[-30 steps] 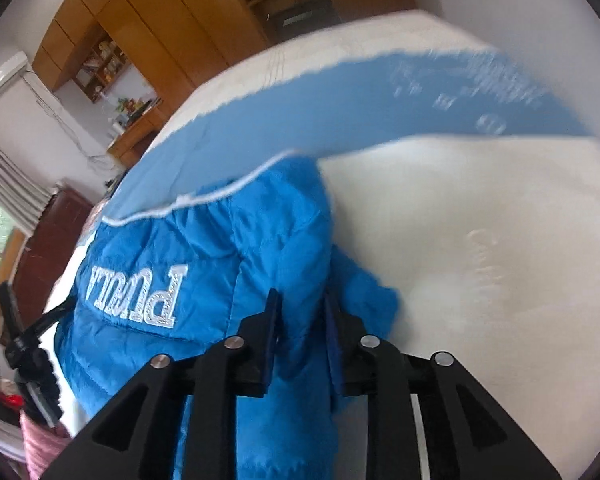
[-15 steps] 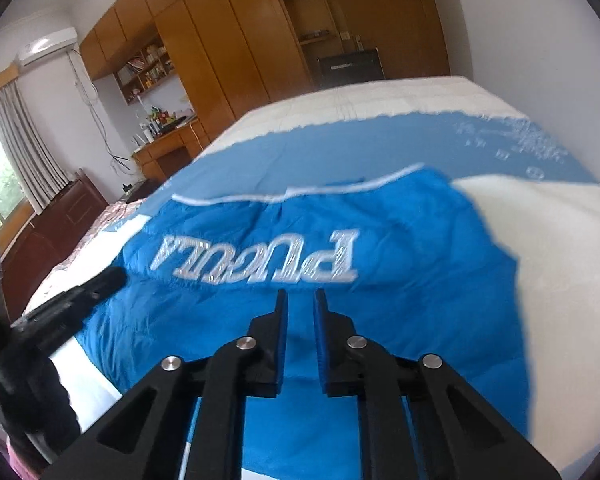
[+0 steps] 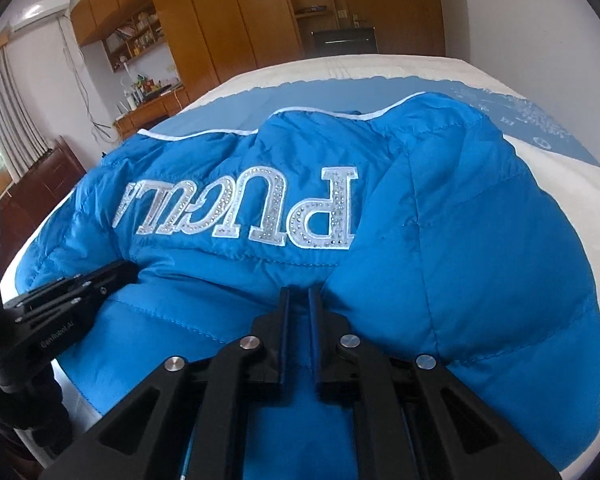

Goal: Fold large clothes

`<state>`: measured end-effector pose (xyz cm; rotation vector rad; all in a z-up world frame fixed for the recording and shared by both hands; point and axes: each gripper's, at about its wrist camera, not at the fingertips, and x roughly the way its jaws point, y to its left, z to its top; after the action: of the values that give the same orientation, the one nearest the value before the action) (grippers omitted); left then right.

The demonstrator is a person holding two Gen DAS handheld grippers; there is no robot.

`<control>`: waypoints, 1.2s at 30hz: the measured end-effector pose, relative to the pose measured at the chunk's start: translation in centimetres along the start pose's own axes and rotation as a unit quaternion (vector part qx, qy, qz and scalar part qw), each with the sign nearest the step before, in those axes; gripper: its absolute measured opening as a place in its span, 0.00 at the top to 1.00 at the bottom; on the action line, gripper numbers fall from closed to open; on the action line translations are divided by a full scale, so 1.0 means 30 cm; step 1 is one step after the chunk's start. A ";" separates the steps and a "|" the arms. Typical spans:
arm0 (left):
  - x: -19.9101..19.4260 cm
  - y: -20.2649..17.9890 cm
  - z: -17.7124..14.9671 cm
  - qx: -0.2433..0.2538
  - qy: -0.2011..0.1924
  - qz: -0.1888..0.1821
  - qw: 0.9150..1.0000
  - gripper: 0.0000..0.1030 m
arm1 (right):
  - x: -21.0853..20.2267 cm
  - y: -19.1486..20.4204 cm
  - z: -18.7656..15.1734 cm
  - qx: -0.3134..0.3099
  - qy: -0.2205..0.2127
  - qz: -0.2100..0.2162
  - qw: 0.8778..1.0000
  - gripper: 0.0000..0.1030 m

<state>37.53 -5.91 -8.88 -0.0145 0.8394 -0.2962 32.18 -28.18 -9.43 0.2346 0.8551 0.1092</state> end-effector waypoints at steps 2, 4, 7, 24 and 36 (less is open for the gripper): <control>-0.007 0.004 -0.001 -0.010 -0.001 0.001 1.000 0.90 | -0.007 0.011 -0.002 -0.005 -0.004 -0.007 1.000 0.93; -0.032 -0.004 0.005 -0.023 -0.003 0.006 1.000 0.90 | -0.037 0.006 0.003 0.004 -0.013 0.004 1.000 0.92; -0.091 -0.039 0.007 -0.018 -0.019 -0.004 1.000 0.90 | -0.091 -0.011 0.020 0.019 -0.028 0.031 0.999 0.92; -0.052 -0.066 -0.060 0.008 0.008 -0.011 1.000 0.91 | -0.034 -0.001 -0.047 -0.001 0.011 0.022 1.000 0.94; -0.306 0.047 0.062 -0.011 -0.053 0.025 0.998 0.37 | -0.289 -0.183 0.127 0.050 -0.033 0.062 0.996 0.45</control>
<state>33.47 -2.31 -1.11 -0.0295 0.7375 -0.2374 29.43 -35.76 -2.02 0.3840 0.7819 0.1732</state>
